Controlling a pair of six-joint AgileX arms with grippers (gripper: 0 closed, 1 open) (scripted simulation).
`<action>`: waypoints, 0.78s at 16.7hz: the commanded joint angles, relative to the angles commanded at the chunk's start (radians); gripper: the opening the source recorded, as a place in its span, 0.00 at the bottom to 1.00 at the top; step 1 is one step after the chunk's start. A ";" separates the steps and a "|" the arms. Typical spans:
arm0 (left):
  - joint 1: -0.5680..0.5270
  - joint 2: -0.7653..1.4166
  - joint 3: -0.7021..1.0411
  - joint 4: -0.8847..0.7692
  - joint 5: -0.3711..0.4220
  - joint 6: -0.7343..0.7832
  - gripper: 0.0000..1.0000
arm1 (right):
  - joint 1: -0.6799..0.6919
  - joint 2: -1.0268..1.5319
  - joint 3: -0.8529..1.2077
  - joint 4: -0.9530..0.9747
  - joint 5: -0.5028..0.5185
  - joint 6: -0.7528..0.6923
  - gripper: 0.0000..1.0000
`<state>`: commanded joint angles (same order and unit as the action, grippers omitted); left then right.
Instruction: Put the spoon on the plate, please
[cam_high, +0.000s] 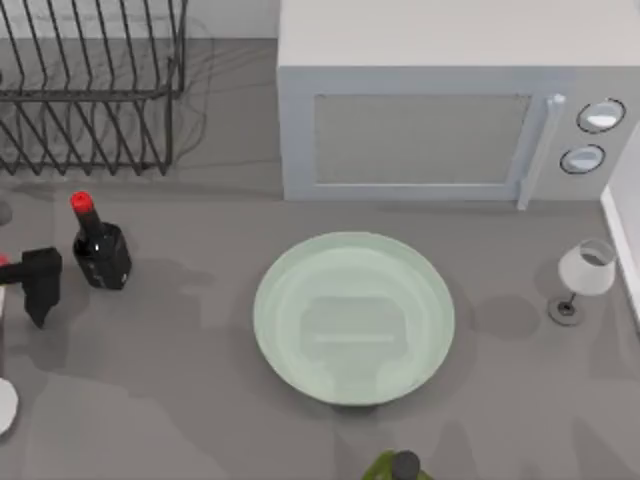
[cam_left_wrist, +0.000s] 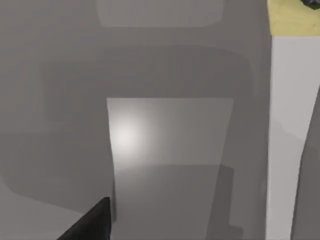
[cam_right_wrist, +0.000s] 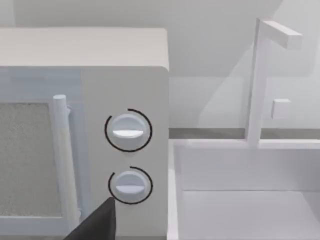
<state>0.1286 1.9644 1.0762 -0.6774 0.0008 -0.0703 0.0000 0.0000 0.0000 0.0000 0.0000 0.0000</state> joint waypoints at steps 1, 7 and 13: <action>0.000 0.000 0.000 0.000 0.000 0.000 0.70 | 0.000 0.000 0.000 0.000 0.000 0.000 1.00; 0.000 0.000 0.000 0.000 0.000 0.000 0.25 | 0.000 0.000 0.000 0.000 0.000 0.000 1.00; 0.000 0.000 0.000 0.000 0.000 0.000 0.00 | 0.000 0.000 0.000 0.000 0.000 0.000 1.00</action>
<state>0.1286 1.9644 1.0762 -0.6774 0.0008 -0.0703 0.0000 0.0000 0.0000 0.0000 0.0000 0.0000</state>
